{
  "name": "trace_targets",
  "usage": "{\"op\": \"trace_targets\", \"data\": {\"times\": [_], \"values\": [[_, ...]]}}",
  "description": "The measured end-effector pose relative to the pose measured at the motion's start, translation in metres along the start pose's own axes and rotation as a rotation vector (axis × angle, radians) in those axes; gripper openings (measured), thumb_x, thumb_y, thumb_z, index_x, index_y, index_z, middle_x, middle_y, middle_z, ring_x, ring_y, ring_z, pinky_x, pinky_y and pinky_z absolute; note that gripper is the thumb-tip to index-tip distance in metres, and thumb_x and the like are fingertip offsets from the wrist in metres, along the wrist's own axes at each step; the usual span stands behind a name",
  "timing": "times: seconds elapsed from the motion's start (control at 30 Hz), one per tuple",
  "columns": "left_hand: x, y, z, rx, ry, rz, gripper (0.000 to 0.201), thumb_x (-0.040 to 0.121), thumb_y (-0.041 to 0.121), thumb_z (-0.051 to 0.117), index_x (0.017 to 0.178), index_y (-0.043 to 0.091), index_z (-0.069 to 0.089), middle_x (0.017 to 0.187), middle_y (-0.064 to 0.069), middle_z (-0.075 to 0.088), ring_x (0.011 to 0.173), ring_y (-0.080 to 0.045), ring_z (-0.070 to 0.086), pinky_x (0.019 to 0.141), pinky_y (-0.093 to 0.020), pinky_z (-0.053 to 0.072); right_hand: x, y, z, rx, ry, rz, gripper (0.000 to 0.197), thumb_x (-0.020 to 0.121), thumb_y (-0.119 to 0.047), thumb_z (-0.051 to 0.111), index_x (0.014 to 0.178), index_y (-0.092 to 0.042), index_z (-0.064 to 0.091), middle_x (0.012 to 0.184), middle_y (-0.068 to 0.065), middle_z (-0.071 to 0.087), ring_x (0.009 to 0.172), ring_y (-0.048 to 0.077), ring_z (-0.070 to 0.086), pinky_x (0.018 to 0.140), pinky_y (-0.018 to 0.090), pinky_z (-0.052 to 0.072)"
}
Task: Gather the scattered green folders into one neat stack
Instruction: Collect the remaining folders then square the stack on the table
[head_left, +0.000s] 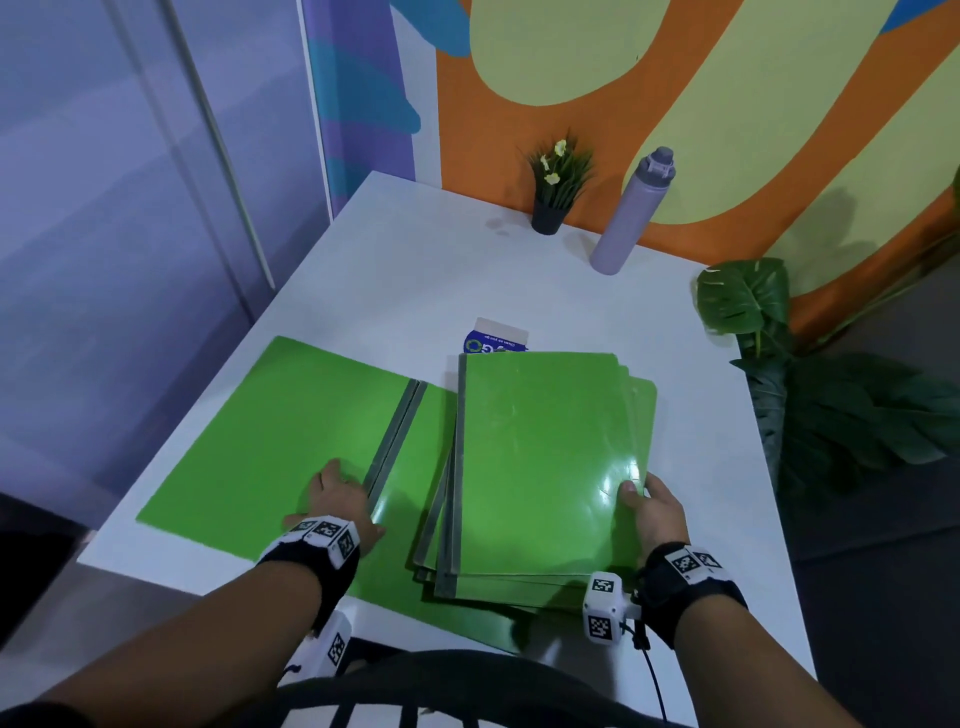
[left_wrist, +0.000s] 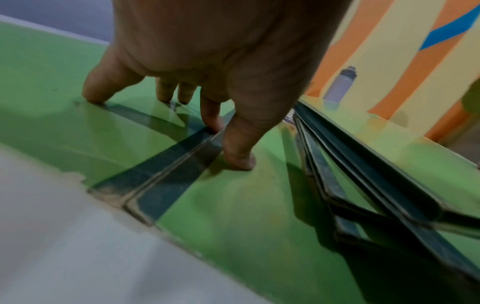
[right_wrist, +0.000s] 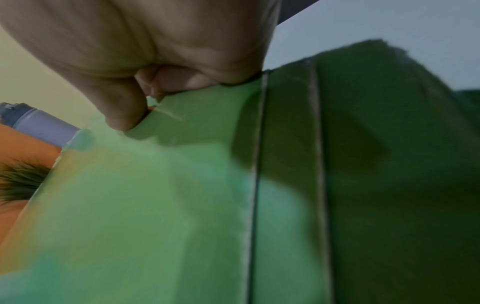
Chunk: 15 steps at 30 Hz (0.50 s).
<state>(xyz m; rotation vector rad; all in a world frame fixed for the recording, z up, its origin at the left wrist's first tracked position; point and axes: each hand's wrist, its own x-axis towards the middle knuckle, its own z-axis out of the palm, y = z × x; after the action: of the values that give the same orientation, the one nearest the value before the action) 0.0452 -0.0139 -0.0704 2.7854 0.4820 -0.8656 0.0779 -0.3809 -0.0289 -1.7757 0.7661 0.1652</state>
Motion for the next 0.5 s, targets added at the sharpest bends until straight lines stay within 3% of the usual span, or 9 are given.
{"op": "trace_targets", "data": {"times": [0.03,0.13,0.2,0.23,0.3,0.4,0.5], "values": [[-0.001,-0.001,-0.003,-0.031,0.011,-0.005,0.045,0.074,0.058,0.064,0.084,0.014,0.068,0.151,-0.016,0.034,0.144,-0.033,0.023,0.113,-0.057,0.032,-0.001,-0.001,-0.001,0.014,0.005,0.003,0.018,0.091,-0.014,0.055,0.107,-0.018,0.062,0.104,0.012,0.065,0.090,0.030,0.061,0.081,0.037,0.049],[-0.013,0.009,-0.027,-0.321,0.158,-0.005,0.030,0.089,0.029,0.055,0.098,0.003,0.067,0.148,-0.023,0.032,0.127,-0.037,0.047,0.107,-0.047,0.043,-0.006,-0.006,-0.005,0.051,0.015,0.043,0.033,0.091,-0.017,0.057,0.124,-0.018,0.058,0.125,0.010,0.061,0.113,0.033,0.057,0.100,0.047,0.043],[-0.027,0.022,-0.053,-0.520,0.251,0.077,0.026,0.095,0.018,0.047,0.094,-0.005,0.059,0.124,-0.027,0.052,0.096,-0.034,0.061,0.078,-0.041,0.054,-0.004,-0.007,-0.006,0.095,0.036,0.069,0.046,0.090,-0.021,0.058,0.136,-0.020,0.049,0.139,0.009,0.052,0.125,0.033,0.049,0.107,0.051,0.036],[-0.034,0.029,-0.066,-0.598,0.283,0.132,0.024,0.096,0.015,0.042,0.092,-0.005,0.055,0.104,-0.021,0.059,0.080,-0.029,0.059,0.063,-0.034,0.048,-0.008,-0.011,-0.006,0.124,0.033,0.086,0.051,0.091,-0.022,0.058,0.140,-0.021,0.044,0.145,0.009,0.047,0.130,0.033,0.045,0.109,0.053,0.032],[-0.051,0.041,-0.092,-0.720,0.334,0.241,0.018,0.098,0.015,0.039,0.092,0.002,0.050,0.079,-0.006,0.053,0.067,-0.020,0.048,0.055,-0.029,0.034,-0.012,-0.020,-0.005,0.165,0.022,0.108,0.055,0.094,-0.021,0.055,0.145,-0.021,0.035,0.152,0.008,0.036,0.137,0.034,0.035,0.112,0.055,0.025],[-0.074,0.052,-0.124,-0.972,0.427,0.402,0.004,0.098,0.013,0.042,0.098,0.013,0.047,0.076,0.002,0.051,0.058,-0.014,0.041,0.054,-0.030,0.033,-0.020,-0.033,0.001,0.295,-0.029,0.112,0.056,0.097,-0.020,0.050,0.148,-0.021,0.027,0.156,0.003,0.027,0.142,0.031,0.024,0.112,0.053,0.018],[-0.078,0.050,-0.134,-1.162,0.393,0.441,0.023,0.099,0.011,0.040,0.112,0.027,0.049,0.085,0.002,0.059,0.054,-0.012,0.044,0.050,-0.022,0.041,-0.007,-0.029,0.009,0.381,-0.096,0.082,0.055,0.089,-0.033,0.061,0.139,-0.022,0.041,0.153,0.001,0.034,0.133,0.027,0.037,0.103,0.049,0.031]]}}
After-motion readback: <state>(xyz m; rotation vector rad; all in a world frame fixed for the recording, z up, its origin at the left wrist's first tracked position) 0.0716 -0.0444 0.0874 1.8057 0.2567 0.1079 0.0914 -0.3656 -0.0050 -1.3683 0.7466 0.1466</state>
